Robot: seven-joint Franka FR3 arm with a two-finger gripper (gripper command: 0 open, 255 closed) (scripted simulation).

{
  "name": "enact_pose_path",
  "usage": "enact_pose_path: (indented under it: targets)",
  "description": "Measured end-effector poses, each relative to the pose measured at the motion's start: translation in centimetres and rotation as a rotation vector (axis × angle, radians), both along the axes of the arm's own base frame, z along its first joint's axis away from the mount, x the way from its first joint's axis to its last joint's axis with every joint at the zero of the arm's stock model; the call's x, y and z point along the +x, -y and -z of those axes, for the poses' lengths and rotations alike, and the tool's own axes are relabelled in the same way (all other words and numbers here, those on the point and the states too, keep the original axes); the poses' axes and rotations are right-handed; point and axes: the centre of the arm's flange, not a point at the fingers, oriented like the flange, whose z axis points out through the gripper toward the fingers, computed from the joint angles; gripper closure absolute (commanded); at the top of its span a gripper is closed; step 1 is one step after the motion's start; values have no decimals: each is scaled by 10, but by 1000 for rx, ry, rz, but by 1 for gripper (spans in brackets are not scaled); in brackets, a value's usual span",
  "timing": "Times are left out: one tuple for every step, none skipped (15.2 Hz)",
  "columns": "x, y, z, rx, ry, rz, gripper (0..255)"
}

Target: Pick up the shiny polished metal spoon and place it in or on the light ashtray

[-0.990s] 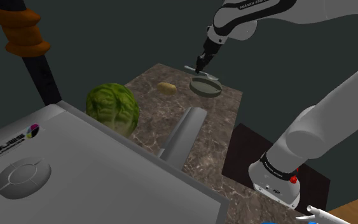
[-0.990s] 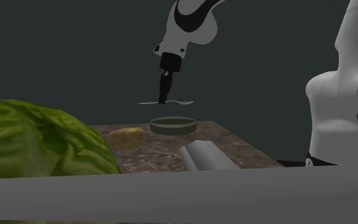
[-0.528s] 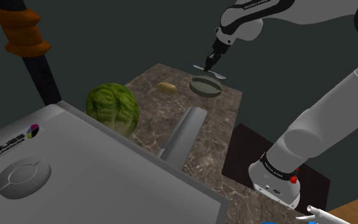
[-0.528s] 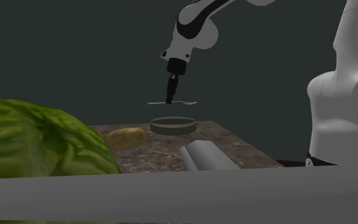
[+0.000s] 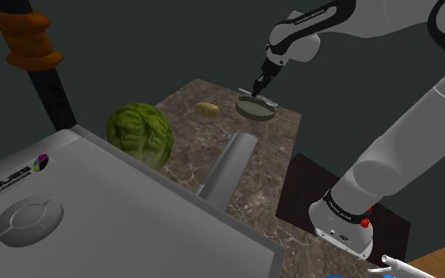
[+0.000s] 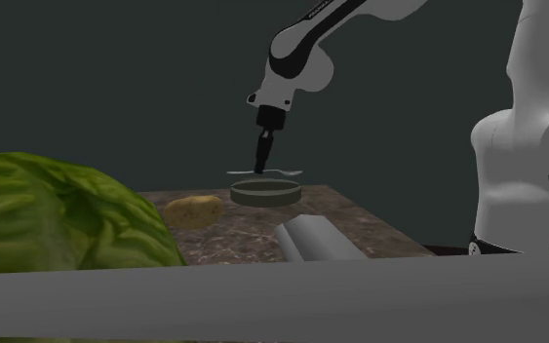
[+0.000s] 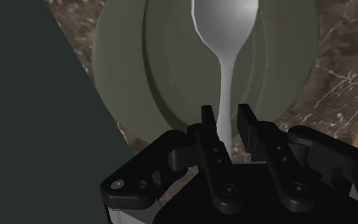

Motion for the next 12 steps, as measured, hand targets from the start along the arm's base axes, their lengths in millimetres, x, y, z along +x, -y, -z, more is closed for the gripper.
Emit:
enact_pose_path:
  targets:
    - [0, 0, 5, 0, 0, 0, 255]
    - [0, 0, 11, 0, 0, 0, 255]
    - [1, 0, 17, 0, 0, 0, 255]
    - [0, 0, 22, 0, 0, 0, 255]
    - [1, 0, 26, 0, 0, 0, 255]
    - [1, 0, 28, 0, 0, 0, 255]
    - [0, 0, 29, 0, 0, 0, 255]
    - [0, 0, 30, 0, 0, 0, 255]
    - [0, 0, 30, 0, 0, 0, 255]
    - [0, 0, 31, 0, 0, 0, 255]
    - [0, 0, 31, 0, 0, 0, 255]
    - [0, 0, 31, 0, 0, 0, 0]
